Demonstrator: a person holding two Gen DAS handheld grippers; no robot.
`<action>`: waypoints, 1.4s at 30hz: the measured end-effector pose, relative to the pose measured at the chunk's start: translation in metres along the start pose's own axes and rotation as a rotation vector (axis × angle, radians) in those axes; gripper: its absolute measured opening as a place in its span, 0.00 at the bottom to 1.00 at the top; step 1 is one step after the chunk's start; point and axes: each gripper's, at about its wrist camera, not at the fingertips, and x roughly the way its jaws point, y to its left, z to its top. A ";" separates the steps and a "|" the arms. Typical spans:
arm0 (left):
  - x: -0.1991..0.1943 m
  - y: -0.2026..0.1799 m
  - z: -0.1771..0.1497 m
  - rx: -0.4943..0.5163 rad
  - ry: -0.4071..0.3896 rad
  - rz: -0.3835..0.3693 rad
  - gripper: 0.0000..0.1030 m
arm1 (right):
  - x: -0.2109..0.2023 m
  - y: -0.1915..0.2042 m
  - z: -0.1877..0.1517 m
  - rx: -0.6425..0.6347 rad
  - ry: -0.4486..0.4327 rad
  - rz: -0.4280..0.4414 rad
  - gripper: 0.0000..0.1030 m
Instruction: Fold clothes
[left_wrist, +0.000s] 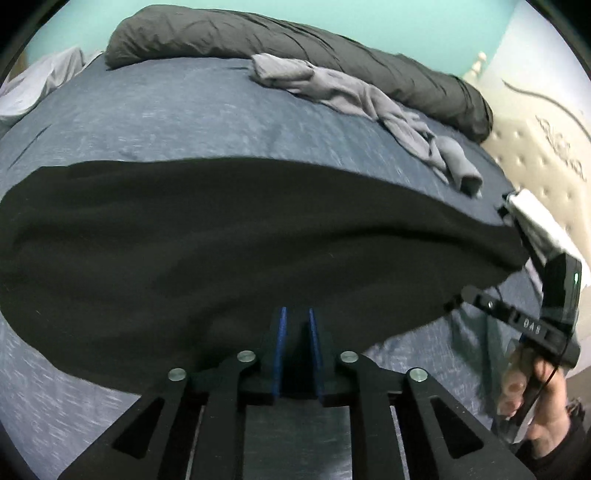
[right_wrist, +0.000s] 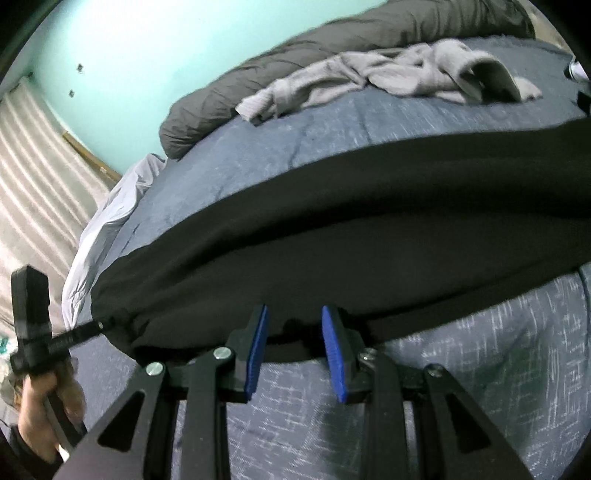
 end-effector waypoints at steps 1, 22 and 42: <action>0.001 -0.006 -0.003 0.011 -0.002 0.009 0.18 | 0.000 -0.002 -0.001 0.009 0.012 -0.003 0.29; -0.002 -0.035 -0.051 0.220 -0.024 0.076 0.07 | 0.001 -0.015 -0.005 0.067 0.048 0.017 0.43; 0.007 -0.016 -0.051 0.107 -0.013 -0.033 0.08 | 0.006 0.021 0.062 -0.196 -0.014 -0.094 0.46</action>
